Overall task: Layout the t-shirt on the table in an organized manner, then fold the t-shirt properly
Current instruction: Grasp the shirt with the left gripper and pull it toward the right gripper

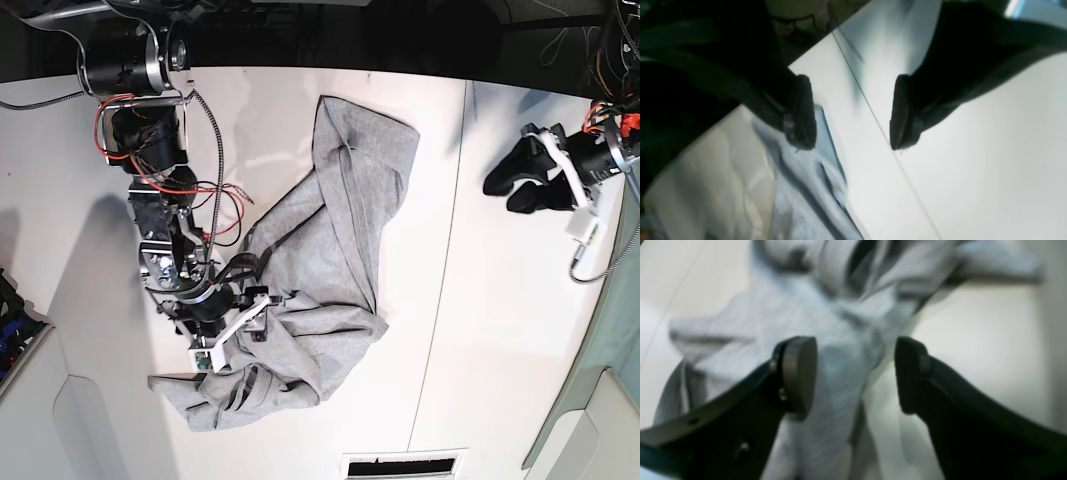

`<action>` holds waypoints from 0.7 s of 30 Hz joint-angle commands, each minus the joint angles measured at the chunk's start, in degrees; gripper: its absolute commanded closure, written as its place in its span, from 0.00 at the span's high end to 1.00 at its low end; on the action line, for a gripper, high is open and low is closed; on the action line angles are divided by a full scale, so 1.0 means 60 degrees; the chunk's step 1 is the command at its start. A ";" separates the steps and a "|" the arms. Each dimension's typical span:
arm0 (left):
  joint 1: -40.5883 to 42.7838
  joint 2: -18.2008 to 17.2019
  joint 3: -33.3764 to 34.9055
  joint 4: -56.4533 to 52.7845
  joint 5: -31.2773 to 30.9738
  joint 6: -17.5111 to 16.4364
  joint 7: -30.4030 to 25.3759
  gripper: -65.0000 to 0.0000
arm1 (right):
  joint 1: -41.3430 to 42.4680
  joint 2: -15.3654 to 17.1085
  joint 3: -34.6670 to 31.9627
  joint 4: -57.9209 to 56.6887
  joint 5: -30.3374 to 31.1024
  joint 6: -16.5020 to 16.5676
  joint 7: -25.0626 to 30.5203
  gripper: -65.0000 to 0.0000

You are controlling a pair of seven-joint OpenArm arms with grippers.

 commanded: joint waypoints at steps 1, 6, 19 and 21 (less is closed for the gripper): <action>-0.0029 -0.0146 0.0273 0.0120 0.0153 -0.0115 -0.0459 0.59 | 0.0240 -0.0113 0.0000 0.0018 0.0091 0.0095 0.0430 0.56; -0.0113 0.0361 0.1745 0.0120 0.2233 0.0579 -0.1832 0.59 | 0.0168 -0.0503 0.0000 -0.0616 0.0073 0.0237 0.0554 0.56; -0.0561 0.2259 0.2386 -0.0036 0.3177 0.0732 -0.1967 0.31 | 0.0142 -0.0765 0.0004 -0.0925 -0.0284 0.0237 0.0437 0.00; -0.0561 0.2280 0.2481 -0.0262 0.3180 0.0732 -0.2084 0.18 | 0.0135 -0.0758 0.0004 -0.0918 -0.0284 0.0233 0.0353 0.00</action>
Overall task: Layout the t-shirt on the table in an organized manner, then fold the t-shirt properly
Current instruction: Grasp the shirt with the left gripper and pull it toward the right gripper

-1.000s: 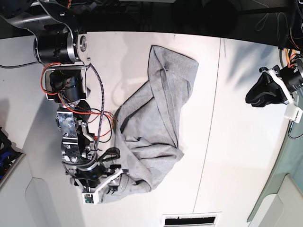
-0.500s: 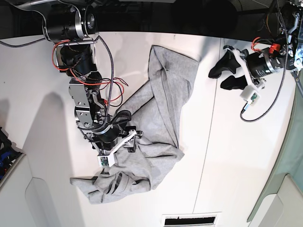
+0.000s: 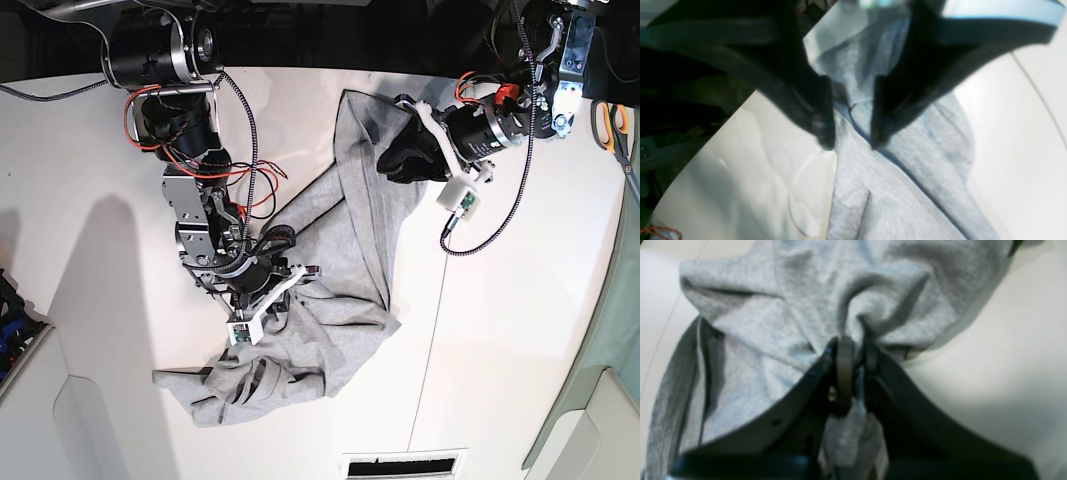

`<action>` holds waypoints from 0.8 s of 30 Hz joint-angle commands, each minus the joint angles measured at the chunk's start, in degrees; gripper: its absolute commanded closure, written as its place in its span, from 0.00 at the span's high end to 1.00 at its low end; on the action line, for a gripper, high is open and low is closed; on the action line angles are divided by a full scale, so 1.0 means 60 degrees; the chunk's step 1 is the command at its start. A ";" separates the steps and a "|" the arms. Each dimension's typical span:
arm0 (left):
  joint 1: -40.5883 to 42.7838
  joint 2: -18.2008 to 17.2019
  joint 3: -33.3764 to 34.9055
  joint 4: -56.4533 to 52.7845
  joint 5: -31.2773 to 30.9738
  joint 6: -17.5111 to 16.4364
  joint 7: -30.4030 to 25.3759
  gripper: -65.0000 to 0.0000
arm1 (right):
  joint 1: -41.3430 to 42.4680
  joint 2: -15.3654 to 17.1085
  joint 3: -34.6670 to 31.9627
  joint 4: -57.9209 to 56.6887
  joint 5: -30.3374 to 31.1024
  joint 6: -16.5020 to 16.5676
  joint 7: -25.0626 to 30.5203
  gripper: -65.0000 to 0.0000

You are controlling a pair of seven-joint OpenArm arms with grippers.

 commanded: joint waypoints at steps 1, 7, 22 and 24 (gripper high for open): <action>-0.0051 -0.0076 0.0018 -0.0018 -0.0124 -0.0033 -0.0211 0.08 | 0.0215 -0.0025 -0.0007 0.0171 0.0033 0.0040 -0.0011 0.00; -0.0102 -0.0106 0.0033 -0.0433 0.0466 0.0273 -0.0204 0.00 | -0.0641 0.0171 -0.0007 0.1304 -0.0142 0.0044 -0.0393 0.00; -0.0237 -0.1341 -0.0102 -0.0433 0.0550 0.0484 -0.0018 0.00 | -0.4437 0.1290 -0.0007 0.6451 0.0200 0.0036 -0.1286 0.00; -0.0237 -0.1399 -0.0386 -0.0433 0.0630 0.0743 -0.0022 0.00 | -0.4816 0.1293 0.0051 0.6808 0.0219 0.0033 -0.1279 0.00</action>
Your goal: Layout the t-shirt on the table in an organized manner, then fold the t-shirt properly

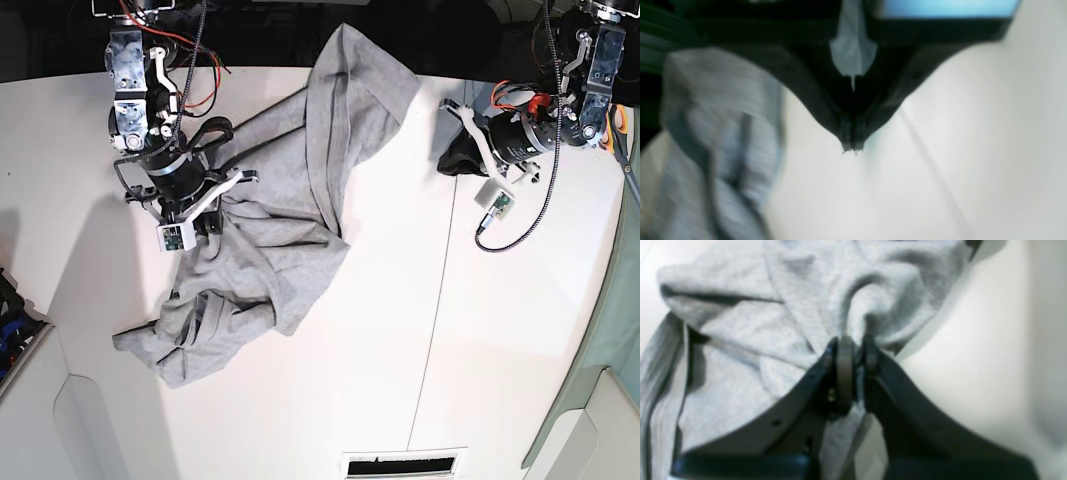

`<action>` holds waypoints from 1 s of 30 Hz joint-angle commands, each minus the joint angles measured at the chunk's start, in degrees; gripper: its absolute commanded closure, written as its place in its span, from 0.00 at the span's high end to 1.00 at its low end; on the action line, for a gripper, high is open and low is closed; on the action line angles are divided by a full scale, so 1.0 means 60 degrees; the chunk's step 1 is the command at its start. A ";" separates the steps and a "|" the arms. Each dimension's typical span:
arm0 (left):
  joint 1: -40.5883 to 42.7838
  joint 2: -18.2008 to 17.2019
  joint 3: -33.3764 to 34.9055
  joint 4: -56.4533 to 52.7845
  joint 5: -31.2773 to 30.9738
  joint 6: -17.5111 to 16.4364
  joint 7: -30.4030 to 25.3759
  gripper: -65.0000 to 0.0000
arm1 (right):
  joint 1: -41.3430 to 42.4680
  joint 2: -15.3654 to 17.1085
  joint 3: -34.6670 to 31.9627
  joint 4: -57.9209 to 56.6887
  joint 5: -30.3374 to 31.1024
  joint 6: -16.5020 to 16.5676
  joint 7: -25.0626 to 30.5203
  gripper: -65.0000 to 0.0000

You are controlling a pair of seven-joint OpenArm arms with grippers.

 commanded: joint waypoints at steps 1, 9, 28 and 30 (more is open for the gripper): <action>-0.0058 -0.0186 -0.0255 0.0146 -0.0149 0.0015 -0.0142 0.00 | -0.0015 -0.0029 0.0047 0.0288 0.0095 0.0025 0.0189 0.00; -0.0058 -0.0153 -0.0776 0.0342 -0.3654 -0.1627 0.0521 0.35 | -0.0146 -0.0029 0.0335 0.0361 0.0204 0.0022 0.0197 0.05; -0.1810 0.2255 0.2535 0.0390 0.1166 0.1741 0.0685 0.61 | 0.0033 -0.0073 0.2521 0.0361 0.1359 -0.1100 -0.0586 0.43; -0.1909 0.2357 0.2535 0.0390 0.0958 0.1745 0.1016 0.61 | 0.0029 -0.0069 0.2871 0.0361 0.1698 -0.0707 -0.0703 0.43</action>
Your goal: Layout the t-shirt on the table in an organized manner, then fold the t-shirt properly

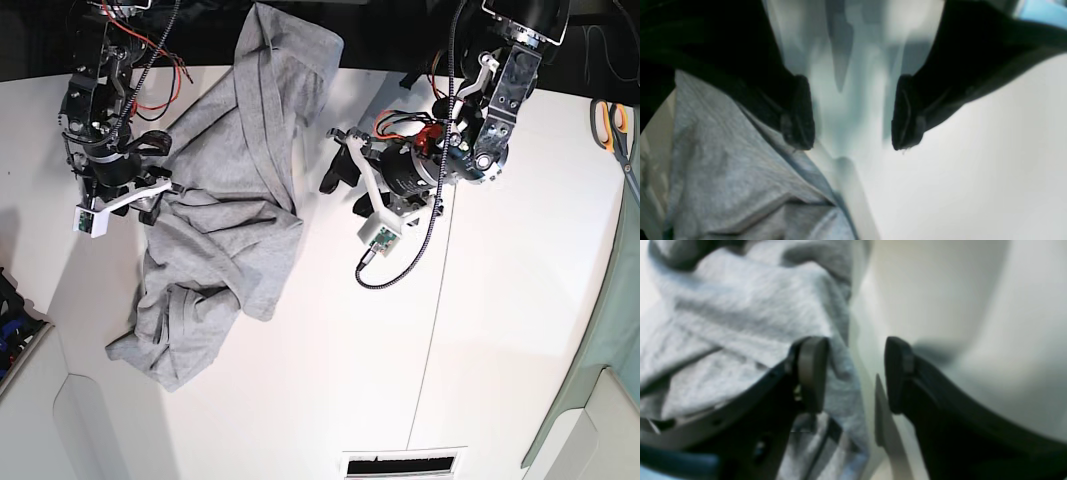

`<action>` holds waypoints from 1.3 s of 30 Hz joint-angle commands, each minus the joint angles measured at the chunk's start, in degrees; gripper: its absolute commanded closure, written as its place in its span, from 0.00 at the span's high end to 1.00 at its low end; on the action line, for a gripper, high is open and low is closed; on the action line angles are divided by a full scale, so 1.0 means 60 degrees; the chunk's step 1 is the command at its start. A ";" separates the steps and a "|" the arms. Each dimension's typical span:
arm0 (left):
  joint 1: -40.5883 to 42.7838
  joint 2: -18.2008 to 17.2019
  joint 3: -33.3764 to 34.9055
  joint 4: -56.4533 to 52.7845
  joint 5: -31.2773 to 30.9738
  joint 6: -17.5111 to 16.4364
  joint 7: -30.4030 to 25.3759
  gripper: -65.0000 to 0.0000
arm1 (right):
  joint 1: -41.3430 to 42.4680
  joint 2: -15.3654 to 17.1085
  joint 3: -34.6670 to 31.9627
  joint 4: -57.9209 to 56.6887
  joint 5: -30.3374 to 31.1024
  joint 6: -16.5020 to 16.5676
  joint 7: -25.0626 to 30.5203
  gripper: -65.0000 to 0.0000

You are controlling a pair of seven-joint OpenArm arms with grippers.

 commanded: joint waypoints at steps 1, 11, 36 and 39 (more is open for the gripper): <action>-0.0149 0.0055 -0.0015 0.0160 -0.0306 -0.0142 -0.0055 0.61 | 0.0117 0.0040 0.0164 0.0186 0.0270 0.0313 0.0076 0.43; -0.0117 0.0095 -0.0004 0.0164 -0.2295 -0.1410 0.0393 0.61 | 0.0098 0.0051 0.0685 0.1439 0.2455 0.2612 -0.1344 0.43; -0.0586 -0.0481 -0.2579 0.0160 -0.2863 -0.2051 0.0412 0.61 | -0.1388 0.0047 -0.2947 0.1654 0.0259 0.2943 -0.1534 0.43; -0.0619 -0.0481 -0.2579 0.0160 -0.2856 -0.2051 0.0430 0.61 | -0.1417 0.0047 -0.3031 0.1497 0.0262 0.2940 -0.1534 0.43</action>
